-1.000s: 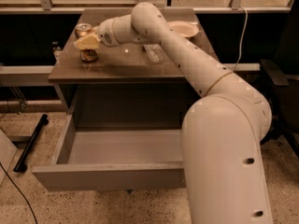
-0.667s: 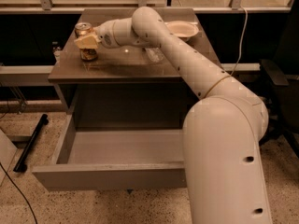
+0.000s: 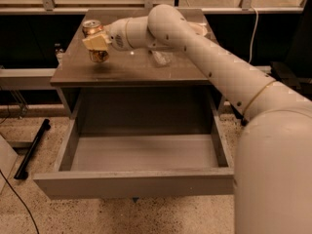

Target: Place orange can into top drawer

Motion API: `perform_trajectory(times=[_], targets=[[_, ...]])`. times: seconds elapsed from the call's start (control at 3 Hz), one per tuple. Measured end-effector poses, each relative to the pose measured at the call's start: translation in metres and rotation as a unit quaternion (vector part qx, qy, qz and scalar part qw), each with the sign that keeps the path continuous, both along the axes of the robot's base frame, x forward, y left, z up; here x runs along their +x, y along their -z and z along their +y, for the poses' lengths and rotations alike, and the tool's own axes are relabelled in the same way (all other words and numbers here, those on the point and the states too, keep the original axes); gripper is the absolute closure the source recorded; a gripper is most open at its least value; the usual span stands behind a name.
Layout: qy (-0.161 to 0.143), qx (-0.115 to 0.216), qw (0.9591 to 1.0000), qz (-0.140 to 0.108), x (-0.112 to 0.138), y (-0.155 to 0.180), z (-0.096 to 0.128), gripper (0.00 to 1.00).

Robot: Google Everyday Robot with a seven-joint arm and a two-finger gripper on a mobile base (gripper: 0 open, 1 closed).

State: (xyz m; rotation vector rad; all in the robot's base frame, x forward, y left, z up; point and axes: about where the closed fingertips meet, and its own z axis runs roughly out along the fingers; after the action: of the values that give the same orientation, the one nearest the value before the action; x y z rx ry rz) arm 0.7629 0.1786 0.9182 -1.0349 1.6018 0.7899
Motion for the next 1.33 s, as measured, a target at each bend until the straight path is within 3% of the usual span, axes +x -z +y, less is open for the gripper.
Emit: perform_trajectory(times=[0.33, 0.67, 1.33], targets=[[0.028, -0.007, 0.9996, 0.001, -0.052, -0.031, -0.034, 1.0], [0.035, -0.017, 0.999, 0.025, -0.118, -0.033, -0.051, 1.0], [0.033, -0.006, 0.9944, 0.101, -0.22, 0.057, -0.057, 1.0]])
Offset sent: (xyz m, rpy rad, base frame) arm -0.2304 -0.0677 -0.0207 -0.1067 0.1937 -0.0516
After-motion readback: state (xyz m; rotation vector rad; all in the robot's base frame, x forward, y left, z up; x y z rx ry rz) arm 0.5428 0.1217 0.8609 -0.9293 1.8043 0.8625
